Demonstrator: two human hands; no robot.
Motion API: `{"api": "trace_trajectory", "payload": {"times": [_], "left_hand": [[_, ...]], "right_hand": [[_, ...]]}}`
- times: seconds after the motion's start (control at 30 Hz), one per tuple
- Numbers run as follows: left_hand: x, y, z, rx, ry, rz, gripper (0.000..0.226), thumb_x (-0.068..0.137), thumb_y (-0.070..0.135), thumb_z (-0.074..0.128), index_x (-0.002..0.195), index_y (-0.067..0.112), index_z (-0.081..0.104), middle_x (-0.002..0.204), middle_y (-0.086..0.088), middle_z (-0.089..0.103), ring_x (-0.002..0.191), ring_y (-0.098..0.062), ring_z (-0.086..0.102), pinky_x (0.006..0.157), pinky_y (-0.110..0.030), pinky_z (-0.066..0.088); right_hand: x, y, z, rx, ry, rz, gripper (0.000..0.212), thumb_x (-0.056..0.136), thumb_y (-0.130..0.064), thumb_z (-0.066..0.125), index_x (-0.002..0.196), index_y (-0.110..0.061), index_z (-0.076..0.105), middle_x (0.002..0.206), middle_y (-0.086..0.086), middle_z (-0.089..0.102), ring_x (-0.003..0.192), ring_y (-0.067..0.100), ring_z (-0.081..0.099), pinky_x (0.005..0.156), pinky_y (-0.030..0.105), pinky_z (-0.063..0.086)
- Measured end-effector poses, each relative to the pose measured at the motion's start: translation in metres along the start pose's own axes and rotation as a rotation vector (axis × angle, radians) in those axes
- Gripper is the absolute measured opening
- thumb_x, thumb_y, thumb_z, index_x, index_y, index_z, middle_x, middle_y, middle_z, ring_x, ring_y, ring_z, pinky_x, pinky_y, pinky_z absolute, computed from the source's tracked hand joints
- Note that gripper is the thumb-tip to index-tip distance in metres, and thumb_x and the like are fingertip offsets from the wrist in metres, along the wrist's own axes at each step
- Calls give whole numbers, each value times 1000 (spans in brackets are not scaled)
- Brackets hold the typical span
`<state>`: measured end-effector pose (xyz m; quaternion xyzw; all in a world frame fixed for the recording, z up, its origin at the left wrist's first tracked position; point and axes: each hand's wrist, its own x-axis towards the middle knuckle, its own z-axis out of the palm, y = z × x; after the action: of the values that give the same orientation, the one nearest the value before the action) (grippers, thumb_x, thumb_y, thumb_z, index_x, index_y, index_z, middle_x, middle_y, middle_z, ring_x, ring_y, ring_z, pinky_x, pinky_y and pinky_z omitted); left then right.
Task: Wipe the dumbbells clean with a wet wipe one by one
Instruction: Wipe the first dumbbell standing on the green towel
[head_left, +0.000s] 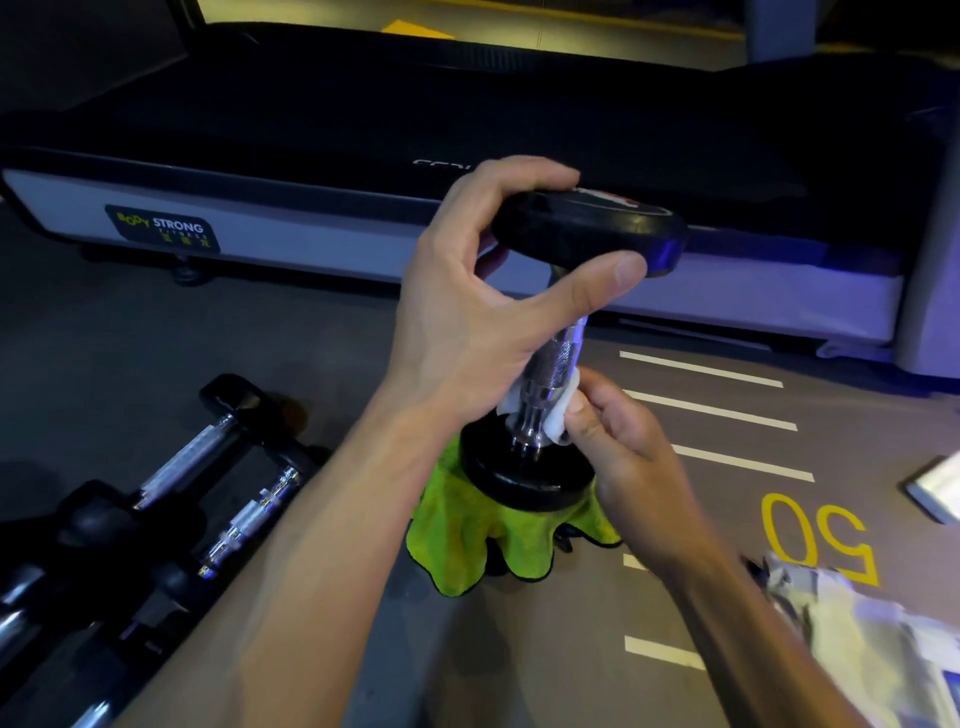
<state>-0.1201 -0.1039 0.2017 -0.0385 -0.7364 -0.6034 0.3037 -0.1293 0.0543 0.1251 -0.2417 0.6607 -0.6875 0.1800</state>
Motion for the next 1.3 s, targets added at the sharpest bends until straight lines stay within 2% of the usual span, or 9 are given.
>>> {"api": "trace_trajectory", "payload": {"times": [0.17,0.47,0.57,0.67,0.73,0.93,1.1,1.2,1.3], "left_hand": [[-3,4,13,78,101,41,53,72,39,92,115,20,68,119,2,61,110,-17,66,93,-44,55],[-4,6,11,108,89,74,52,70,39,93,112,22,68,117,2,61,112,-18,65,95,-43,55],[-1,6,11,111,138,48,50,69,42,93,110,26,69,116,4,62,110,-17,66,95,-44,55],[-1,7,15,152,181,51,52,68,43,93,109,23,70,114,3,60,107,-13,66,94,-39,55],[-4,8,20,173,198,66,54,67,44,94,109,20,70,114,1,58,106,-13,65,92,-37,55],[-6,8,21,192,215,93,54,64,46,96,104,23,67,111,3,52,107,-19,62,91,-34,54],[-8,9,19,182,147,123,58,62,45,97,106,22,66,114,-4,52,109,-22,62,89,-37,55],[-8,11,18,202,137,122,59,63,48,95,107,24,65,116,-2,52,112,-23,60,89,-37,55],[-6,13,20,227,189,94,58,62,52,94,104,25,66,112,1,53,109,-20,60,90,-34,53]], "right_hand": [[-16,3,28,-362,422,-126,21,98,-14,64,114,-28,66,100,-22,76,99,0,71,91,33,57],[18,-10,-28,44,-263,67,35,101,-11,50,134,-1,55,131,25,65,122,33,62,108,49,46],[14,-3,-13,-36,-103,-18,27,100,-14,55,125,-9,62,120,15,72,114,24,67,103,46,51],[-6,3,20,-383,284,-120,5,97,-21,65,97,-24,61,84,-9,73,77,7,67,73,36,55],[-11,1,32,-616,416,-113,24,94,-22,68,83,-31,49,68,-14,62,60,6,54,58,29,43],[12,-14,-16,-146,0,-76,19,96,-11,67,115,-12,64,105,11,76,103,26,71,97,49,55],[28,-19,-35,-1,-230,-13,20,94,-16,64,113,-10,66,98,12,70,94,22,61,88,39,46],[22,-19,-31,-53,-198,-36,7,97,-19,64,103,-19,66,90,-7,71,86,12,64,81,27,50],[7,-8,0,-319,144,-123,11,97,-26,66,91,-23,57,75,-8,67,73,17,65,73,33,54]]}}
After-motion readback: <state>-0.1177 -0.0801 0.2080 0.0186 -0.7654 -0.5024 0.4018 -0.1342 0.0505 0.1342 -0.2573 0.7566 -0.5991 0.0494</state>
